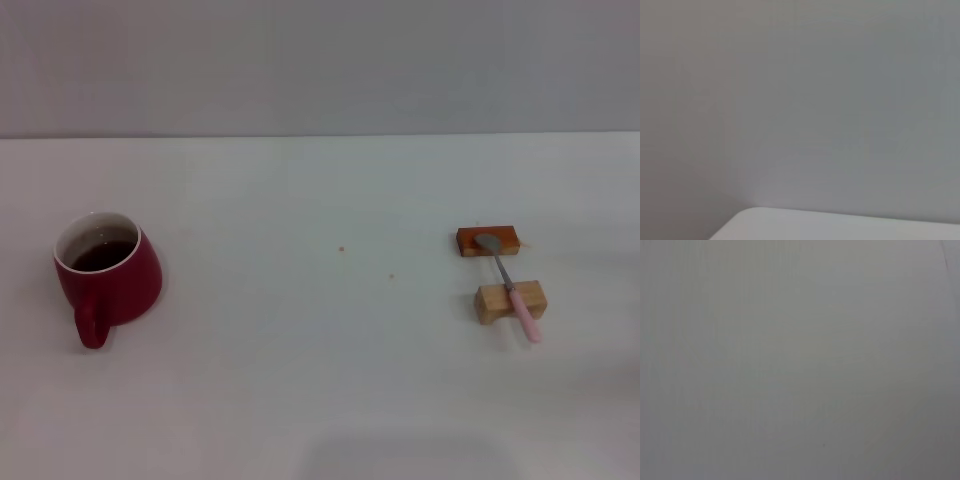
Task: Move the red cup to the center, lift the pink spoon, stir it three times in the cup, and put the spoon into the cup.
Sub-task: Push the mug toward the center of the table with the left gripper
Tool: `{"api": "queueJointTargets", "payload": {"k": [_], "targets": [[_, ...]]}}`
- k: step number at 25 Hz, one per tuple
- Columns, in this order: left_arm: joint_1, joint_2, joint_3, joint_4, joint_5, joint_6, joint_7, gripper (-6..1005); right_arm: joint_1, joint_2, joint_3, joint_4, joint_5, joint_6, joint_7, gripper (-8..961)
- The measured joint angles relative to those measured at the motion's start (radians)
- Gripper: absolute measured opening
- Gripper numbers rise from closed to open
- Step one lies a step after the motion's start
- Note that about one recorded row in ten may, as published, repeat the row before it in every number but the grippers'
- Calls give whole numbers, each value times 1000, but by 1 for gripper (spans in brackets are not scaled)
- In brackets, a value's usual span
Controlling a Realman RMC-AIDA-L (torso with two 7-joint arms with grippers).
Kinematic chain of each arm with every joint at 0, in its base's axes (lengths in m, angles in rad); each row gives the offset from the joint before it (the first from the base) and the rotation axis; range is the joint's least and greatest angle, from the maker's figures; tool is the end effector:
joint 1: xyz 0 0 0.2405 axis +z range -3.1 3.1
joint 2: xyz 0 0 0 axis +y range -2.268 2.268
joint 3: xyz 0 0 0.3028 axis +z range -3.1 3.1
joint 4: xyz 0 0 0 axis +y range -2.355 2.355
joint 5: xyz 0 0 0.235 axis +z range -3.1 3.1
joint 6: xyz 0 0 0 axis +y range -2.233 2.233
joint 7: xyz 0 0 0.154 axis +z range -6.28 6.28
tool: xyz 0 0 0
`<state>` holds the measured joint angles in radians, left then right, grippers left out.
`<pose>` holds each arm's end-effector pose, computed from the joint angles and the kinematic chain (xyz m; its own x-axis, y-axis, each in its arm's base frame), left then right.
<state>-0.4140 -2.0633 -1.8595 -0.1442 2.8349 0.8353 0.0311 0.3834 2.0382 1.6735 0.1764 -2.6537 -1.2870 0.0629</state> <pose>-0.4790 0.3635 0.0148 0.7159 0.1924 0.6712 0.5962 0.3319 -0.7310 0.4315 0.3566 0.0688 0.7429 0.2711 -0.6120 -0.6691 0.3257 -0.6680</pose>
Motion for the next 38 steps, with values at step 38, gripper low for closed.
{"api": "queueJointTargets", "payload": {"k": [38], "targets": [[4, 4, 551, -10, 3, 81, 64, 18, 11, -3, 2, 7, 0, 2, 9, 643]]}}
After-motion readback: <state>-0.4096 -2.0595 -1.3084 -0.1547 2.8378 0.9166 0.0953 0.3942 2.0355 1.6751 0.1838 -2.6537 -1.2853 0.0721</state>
